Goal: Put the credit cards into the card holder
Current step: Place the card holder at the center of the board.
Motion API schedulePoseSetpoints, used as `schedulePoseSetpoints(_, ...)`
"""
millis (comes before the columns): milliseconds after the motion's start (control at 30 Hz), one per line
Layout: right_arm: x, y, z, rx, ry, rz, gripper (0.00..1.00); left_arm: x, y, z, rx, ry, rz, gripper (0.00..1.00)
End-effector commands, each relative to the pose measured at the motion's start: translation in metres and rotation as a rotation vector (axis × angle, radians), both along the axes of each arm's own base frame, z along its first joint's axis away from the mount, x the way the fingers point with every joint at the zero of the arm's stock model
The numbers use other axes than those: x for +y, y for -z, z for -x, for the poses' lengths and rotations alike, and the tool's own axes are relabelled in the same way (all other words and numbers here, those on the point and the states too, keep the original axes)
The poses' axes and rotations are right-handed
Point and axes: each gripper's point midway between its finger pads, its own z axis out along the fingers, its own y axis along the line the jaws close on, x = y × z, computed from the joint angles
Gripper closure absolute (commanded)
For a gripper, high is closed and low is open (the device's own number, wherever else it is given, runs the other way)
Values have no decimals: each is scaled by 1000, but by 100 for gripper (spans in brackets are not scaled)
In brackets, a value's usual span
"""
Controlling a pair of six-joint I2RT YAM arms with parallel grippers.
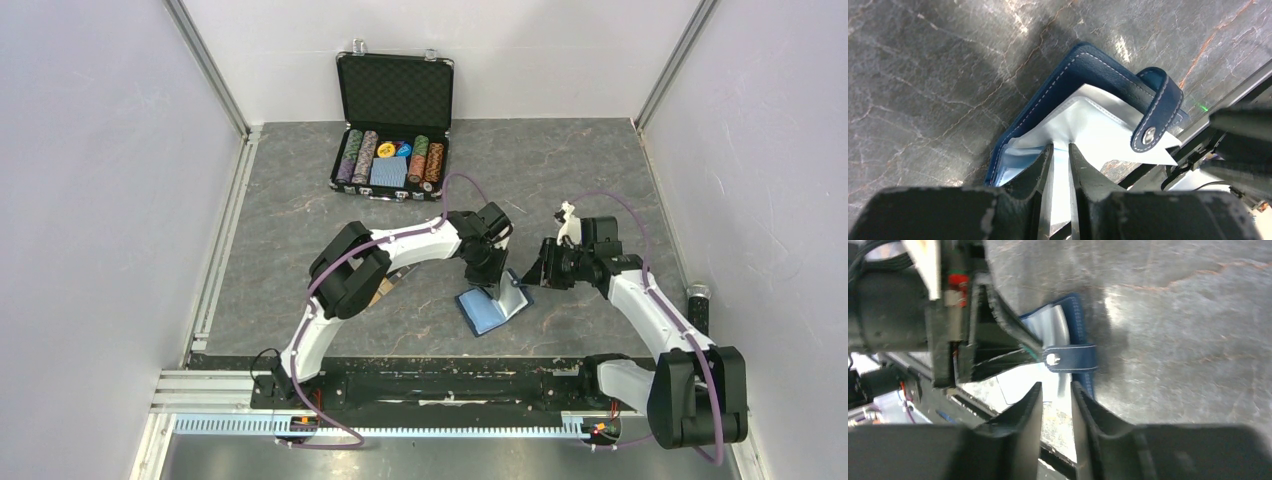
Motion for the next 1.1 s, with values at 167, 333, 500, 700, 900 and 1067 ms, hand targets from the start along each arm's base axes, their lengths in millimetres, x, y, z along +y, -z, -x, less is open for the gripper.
schedulePoseSetpoints(167,38,-1,15,4,-128,-240,99,10,21,7,2,94,-86,76)
schedulePoseSetpoints(333,38,13,5,25,-126,-198,100,10,15,5,-12,99,-83,75)
schedulePoseSetpoints(500,25,46,2,77,-87,-77,100,13,5,3,-32,115,-92,72)
schedulePoseSetpoints(700,-1,76,13,146,-16,83,100,30,-14,7,-68,106,-117,62)
schedulePoseSetpoints(900,-8,89,28,192,5,113,100,53,-10,31,-38,92,-168,64)
schedulePoseSetpoints(1067,-11,94,35,223,12,130,100,67,-14,36,-62,69,-192,66)
